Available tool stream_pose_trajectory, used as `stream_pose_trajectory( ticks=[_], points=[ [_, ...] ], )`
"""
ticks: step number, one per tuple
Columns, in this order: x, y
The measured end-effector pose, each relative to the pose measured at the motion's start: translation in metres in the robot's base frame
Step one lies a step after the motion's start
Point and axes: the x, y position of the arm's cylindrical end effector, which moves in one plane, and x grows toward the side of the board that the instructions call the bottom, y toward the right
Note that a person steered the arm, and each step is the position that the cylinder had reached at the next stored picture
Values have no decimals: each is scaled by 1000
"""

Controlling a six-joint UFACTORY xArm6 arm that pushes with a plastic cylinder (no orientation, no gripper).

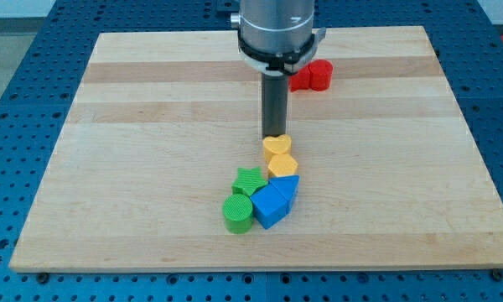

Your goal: Slide the red circle closer to yellow heart

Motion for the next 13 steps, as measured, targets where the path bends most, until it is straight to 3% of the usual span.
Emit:
stream_pose_trajectory(
  ticks=[2, 3, 6, 8, 10, 13],
  points=[
    [16, 0],
    [-14, 5],
    [-98, 114],
    [-153, 121],
    [-150, 97],
    [-96, 88]
  ],
)
